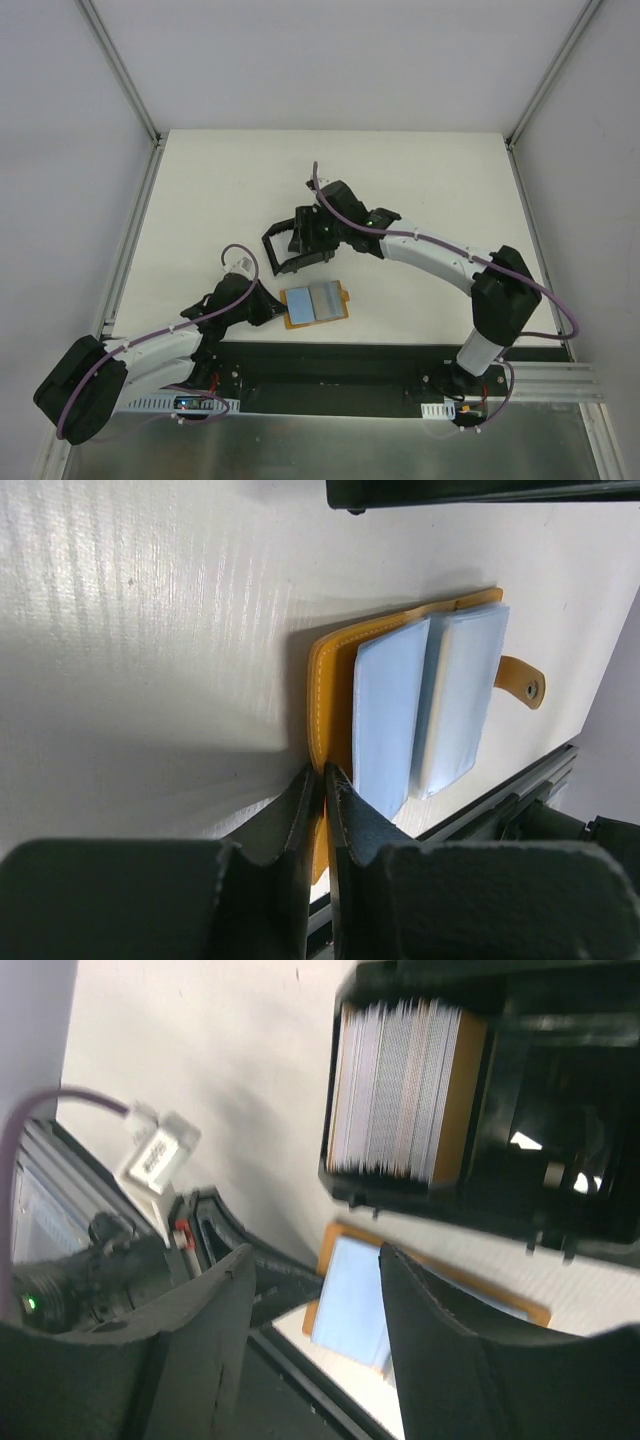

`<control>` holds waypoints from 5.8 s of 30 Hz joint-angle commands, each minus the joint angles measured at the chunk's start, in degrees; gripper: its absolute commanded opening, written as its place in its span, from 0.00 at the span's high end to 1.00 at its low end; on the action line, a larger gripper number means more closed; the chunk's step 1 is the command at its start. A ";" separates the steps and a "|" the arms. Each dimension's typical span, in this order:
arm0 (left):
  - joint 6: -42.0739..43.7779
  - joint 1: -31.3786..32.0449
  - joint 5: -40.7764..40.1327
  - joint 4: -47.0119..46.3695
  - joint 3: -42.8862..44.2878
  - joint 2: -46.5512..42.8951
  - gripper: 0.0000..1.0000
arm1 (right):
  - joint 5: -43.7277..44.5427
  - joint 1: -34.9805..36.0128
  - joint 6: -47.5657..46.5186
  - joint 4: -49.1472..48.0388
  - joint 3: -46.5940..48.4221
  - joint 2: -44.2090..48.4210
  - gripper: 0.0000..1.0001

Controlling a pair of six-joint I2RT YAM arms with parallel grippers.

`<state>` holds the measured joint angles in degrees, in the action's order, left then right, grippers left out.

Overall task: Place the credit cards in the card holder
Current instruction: Pick up the credit card from the storage box, then insert the credit card into the card holder.

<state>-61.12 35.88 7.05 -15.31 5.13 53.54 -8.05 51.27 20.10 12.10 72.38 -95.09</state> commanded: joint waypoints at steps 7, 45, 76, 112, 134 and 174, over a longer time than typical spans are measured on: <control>5.40 -0.81 -1.16 10.21 -0.56 -0.89 0.88 | -3.72 -3.28 -3.66 5.13 9.89 -8.70 0.44; 6.28 -0.90 -2.13 11.53 -0.82 -2.48 1.00 | -10.84 -6.97 -3.58 4.69 24.48 -28.57 0.29; 6.37 -0.90 -1.60 10.92 -0.20 -0.89 1.00 | -13.04 -7.14 -3.14 1.44 19.73 -21.98 0.45; 5.66 -0.90 -1.25 10.39 -1.26 -0.98 1.00 | -6.71 -10.40 -4.46 0.83 10.61 -4.77 1.00; 6.19 -0.90 -0.72 10.39 -0.73 1.65 1.00 | -7.50 -2.49 15.59 -33.72 -35.29 8.17 1.00; 6.28 -0.90 -1.16 10.39 -0.03 3.32 1.00 | -7.15 -0.21 10.40 -26.95 -34.15 -0.18 1.00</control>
<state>-57.47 35.51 8.38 -13.52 6.33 54.46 -16.86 48.99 32.32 -20.01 36.77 -92.66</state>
